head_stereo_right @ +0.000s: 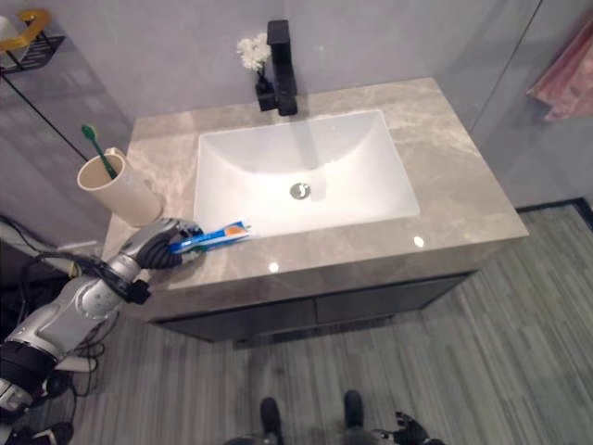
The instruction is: Put brush and paste in cup on sink, flatten towel.
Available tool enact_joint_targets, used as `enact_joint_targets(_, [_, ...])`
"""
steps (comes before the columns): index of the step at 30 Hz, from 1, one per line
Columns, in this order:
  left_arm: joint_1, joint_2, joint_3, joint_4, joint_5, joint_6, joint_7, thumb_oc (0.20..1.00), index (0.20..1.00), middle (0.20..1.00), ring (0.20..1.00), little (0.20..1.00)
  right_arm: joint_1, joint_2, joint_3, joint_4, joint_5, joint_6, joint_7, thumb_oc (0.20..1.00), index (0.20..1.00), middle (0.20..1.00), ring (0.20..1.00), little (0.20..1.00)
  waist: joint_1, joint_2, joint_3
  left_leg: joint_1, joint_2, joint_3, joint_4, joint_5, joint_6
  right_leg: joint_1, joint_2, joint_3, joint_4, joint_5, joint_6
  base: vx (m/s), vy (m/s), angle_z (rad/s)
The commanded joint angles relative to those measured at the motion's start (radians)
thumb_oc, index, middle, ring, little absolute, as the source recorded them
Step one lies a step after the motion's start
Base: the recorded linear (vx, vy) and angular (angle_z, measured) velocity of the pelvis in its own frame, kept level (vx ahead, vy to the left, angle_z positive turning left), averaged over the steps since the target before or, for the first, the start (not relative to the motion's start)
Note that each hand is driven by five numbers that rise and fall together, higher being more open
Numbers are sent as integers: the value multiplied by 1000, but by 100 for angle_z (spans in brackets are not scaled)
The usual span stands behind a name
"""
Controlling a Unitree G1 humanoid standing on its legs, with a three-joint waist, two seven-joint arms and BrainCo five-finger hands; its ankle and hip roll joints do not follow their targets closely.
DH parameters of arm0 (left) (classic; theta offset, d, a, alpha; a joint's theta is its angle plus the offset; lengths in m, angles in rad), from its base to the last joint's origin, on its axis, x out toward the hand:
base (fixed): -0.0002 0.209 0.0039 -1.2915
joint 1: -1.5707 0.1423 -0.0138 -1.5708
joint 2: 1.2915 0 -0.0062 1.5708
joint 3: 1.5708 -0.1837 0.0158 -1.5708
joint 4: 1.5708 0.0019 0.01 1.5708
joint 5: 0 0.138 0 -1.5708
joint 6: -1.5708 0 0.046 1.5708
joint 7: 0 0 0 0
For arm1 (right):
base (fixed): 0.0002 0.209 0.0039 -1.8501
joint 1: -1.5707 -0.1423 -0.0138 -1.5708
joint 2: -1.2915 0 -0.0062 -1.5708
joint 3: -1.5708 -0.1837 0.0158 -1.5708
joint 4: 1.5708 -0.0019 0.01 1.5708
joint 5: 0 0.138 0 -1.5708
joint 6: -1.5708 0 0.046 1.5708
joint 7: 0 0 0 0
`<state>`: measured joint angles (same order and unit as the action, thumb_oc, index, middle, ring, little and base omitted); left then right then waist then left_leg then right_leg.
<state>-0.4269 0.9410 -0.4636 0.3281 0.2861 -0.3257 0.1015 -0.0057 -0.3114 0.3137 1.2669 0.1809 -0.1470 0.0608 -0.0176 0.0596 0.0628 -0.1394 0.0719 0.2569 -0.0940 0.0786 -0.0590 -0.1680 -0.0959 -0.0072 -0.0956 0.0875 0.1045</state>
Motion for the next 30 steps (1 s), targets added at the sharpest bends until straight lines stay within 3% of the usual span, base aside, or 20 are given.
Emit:
enact_joint_targets(1, [57, 20, -83, 53, 90, 1, -86, 200, 200, 200, 200, 200, -25, -11, 13, -4, -1, -8, -20, 1000, 1000, 1000, 1000, 1000, -9, -18, 54, 78, 0, -58, 7, -71, -38, -23, -34, -55, 8, 59, 54, 0, 0, 0])
enact_joint_targets(8, [11, 67, -208, 76, 229, -16, -90, 200, 200, 200, 200, 200, -25, -19, -22, 6, 18, -3, -27, 1000, 1000, 1000, 1000, 1000, -8, -15, 15, 124, -2, -64, 7, -85, -39, 32, -40, -69, 8, 49, 57, 4, -2, 0])
enact_joint_targets(13, [-9, 81, -178, 62, 286, -5, -30, 200, 200, 200, 200, 200, -11, -23, -97, 37, 90, 5, -29, 1000, 1000, 1000, 1000, 1000, 2, -21, -17, 159, -5, -83, 7, -92, -38, 83, -45, -92, 8, 39, 58, 0, -7, 7])
enact_joint_targets(17, [-14, 126, -97, -19, 289, -2, 6, 200, 200, 200, 200, 200, 5, -28, -166, 69, 166, 12, -24, 1000, 1000, 1000, 1000, 1000, 9, -28, -36, 173, -6, -97, 7, -94, -37, 109, -47, -109, 8, 32, 57, -13, -2, 14])
enact_joint_targets(19, [-40, 179, 72, -138, 302, 16, 114, 200, 200, 200, 200, 200, 16, -61, -306, 111, 328, 18, -24, 1000, 1000, 1000, 1000, 1000, 17, -52, -67, 183, -7, -121, 7, -92, -38, 140, -52, -138, 8, 32, 60, -76, 0, 21])
enact_joint_targets(23, [-24, 191, 223, -265, 288, 15, 176, 200, 200, 200, 200, 200, 9, -114, -408, 97, 438, 1, -46, 1000, 1000, 1000, 1000, 1000, 11, -70, -87, 183, -8, -136, 7, -91, -39, 152, -55, -155, 8, 35, 63, -70, 0, 40])
enact_joint_targets(24, [-45, 193, 273, -324, 287, 11, 207, 200, 200, 200, 200, 200, 10, -141, -455, 46, 488, -18, -59, 1000, 1000, 1000, 1000, 1000, 5, -82, -98, 182, -8, -139, 7, -89, -41, 155, -57, -159, 8, 37, 63, -43, 7, 10])
enact_joint_targets(27, [-35, 183, 382, -382, 306, 9, 264, 200, 200, 200, 200, 200, 63, -213, -547, -186, 406, -74, -163, 1000, 1000, 1000, 1000, 1000, -17, -93, -114, 183, -8, -144, 7, -90, -42, 163, -60, -169, 8, 40, 66, -46, 8, 5])
enact_joint_targets(28, [-35, 170, 427, -393, 336, 28, 298, 200, 200, 200, 200, 200, 93, -259, -605, -412, 283, -90, -261, 1000, 1000, 1000, 1000, 1000, -29, -96, -120, 183, -8, -146, 7, -87, -41, 167, -62, -176, 8, 47, 66, -42, 20, 5])
enact_joint_targets(30, [-43, 167, 451, -399, 360, 39, 310, 200, 200, 200, 200, 200, 114, -286, -647, -643, 155, -84, -328, 1000, 1000, 1000, 1000, 1000, -39, -92, -131, 185, -9, -149, 7, -95, -38, 169, -64, -177, 8, 44, 69, -18, 32, 2])
